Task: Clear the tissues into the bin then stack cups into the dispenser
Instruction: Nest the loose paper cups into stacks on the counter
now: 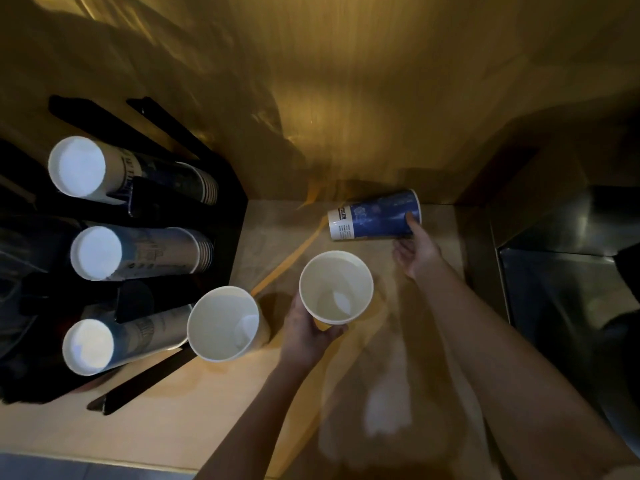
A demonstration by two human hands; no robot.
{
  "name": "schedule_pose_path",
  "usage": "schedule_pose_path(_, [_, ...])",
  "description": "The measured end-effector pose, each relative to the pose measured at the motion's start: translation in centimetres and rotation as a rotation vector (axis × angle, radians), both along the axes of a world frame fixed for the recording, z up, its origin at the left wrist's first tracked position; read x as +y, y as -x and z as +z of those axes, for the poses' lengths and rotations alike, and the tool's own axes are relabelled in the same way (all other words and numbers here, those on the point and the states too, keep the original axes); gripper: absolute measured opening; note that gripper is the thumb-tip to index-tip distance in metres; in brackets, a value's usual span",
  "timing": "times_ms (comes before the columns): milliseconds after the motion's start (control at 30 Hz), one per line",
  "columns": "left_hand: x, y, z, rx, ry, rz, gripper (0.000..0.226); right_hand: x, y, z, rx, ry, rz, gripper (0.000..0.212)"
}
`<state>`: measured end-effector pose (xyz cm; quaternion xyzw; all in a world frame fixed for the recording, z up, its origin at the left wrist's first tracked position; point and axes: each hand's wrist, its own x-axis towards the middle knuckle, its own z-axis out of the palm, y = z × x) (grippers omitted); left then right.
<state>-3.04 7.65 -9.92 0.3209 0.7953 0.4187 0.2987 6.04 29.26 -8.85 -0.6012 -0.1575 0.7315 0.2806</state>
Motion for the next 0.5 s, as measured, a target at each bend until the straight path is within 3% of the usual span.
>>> schedule_pose_path(133, [0.3, -0.2, 0.3, -0.010, -0.011, 0.007, 0.092, 0.8, 0.3, -0.1, 0.060, -0.015, -0.012, 0.042])
schedule_pose_path(300, [0.5, -0.1, -0.1, 0.000, -0.004, 0.008, 0.087, 1.2, 1.2, 0.8, 0.031, -0.037, 0.039, 0.076])
schedule_pose_path(500, [0.6, 0.1, -0.8, -0.006, 0.033, -0.012, 0.081, 0.4, 0.0, 1.4, 0.088, -0.040, -0.033, 0.069])
